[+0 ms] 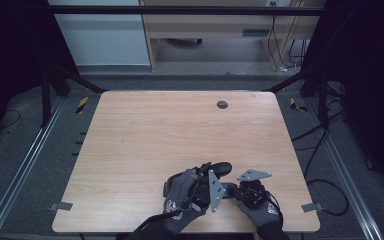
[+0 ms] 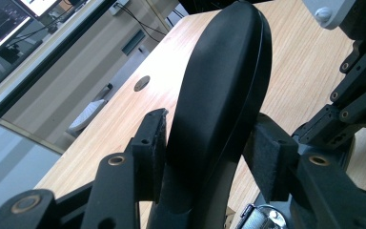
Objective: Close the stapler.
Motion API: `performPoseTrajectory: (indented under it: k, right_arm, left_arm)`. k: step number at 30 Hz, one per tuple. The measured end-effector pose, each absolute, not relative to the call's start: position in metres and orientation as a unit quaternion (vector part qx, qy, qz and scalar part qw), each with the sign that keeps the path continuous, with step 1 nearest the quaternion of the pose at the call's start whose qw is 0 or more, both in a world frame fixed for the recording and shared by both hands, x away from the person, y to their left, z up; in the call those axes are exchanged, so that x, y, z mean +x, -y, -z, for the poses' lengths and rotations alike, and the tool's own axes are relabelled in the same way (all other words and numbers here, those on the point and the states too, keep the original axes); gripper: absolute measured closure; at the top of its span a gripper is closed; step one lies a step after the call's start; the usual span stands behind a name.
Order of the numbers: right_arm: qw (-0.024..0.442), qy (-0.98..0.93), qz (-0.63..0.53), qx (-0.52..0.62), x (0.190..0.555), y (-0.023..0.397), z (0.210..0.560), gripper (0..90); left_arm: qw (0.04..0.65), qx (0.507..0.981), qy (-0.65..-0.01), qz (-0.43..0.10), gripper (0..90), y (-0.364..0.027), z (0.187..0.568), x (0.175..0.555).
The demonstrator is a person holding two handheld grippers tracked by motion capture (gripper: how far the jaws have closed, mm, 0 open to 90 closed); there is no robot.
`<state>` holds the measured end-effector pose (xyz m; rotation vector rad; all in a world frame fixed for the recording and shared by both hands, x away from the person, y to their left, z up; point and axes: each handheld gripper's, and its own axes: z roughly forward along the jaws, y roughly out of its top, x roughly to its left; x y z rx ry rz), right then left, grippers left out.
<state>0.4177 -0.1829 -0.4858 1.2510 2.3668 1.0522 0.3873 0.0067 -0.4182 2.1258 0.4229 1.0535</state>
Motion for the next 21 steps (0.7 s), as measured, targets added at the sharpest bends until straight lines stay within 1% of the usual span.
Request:
performPoseTrajectory:
  k: [6, 21]
  right_arm:
    - [0.139, -0.815, -0.364, 0.429, 0.4178, 0.1849, 0.4868, 90.0]
    - [0.131, -0.809, -0.372, 0.436, 0.4178, 0.1874, 0.4875, 90.0]
  left_arm:
    - [0.354, 0.826, -0.158, -0.410, 51.1, -0.0037, 0.4214, 0.3875]
    - [0.344, 0.832, -0.144, -0.411, 50.7, 0.0011, 0.4270, 0.3874]
